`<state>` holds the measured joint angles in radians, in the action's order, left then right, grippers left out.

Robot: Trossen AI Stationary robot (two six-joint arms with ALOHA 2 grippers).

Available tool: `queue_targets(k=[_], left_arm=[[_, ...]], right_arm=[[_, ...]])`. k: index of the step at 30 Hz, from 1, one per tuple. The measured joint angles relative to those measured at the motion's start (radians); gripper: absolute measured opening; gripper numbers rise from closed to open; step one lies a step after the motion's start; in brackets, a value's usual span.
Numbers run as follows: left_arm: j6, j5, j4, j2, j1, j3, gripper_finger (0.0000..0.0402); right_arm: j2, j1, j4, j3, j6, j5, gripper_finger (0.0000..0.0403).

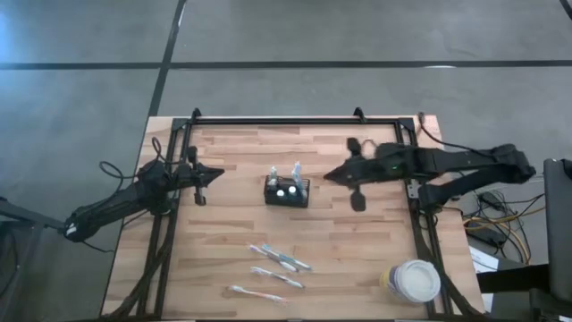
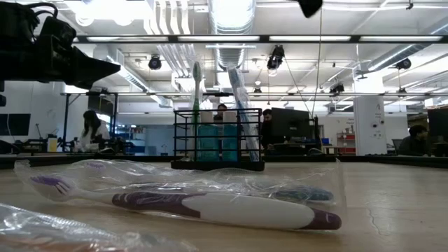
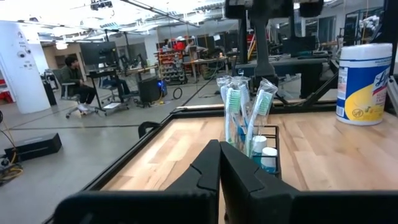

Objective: Pick & Place toothbrushing station
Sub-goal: Put the blue toothbrush into the wire organizer

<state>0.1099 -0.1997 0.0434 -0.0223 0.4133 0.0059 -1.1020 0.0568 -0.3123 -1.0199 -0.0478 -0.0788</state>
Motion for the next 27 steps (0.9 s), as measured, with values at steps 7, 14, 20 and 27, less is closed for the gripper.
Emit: queue_targets(k=[7, 14, 20, 27], left_arm=[[-0.031, 0.0, -0.008, -0.001, 0.0, 0.0, 0.001], [-0.032, 0.0, -0.01, -0.001, 0.0, 0.0, 0.001], [-0.032, 0.0, 0.0, -0.001, 0.0, 0.0, 0.001], [-0.043, -0.001, 0.015, -0.001, 0.0, 0.001, 0.001]], right_arm=[[-0.306, 0.109, -0.236, -0.276, 0.095, -0.002, 0.0016], [-0.516, 0.177, -0.251, -0.354, 0.155, 0.009, 0.0091], [-0.588, 0.204, -0.254, -0.36, 0.233, 0.037, 0.0167], [-0.612, 0.24, -0.262, -0.343, 0.376, 0.034, 0.0212]])
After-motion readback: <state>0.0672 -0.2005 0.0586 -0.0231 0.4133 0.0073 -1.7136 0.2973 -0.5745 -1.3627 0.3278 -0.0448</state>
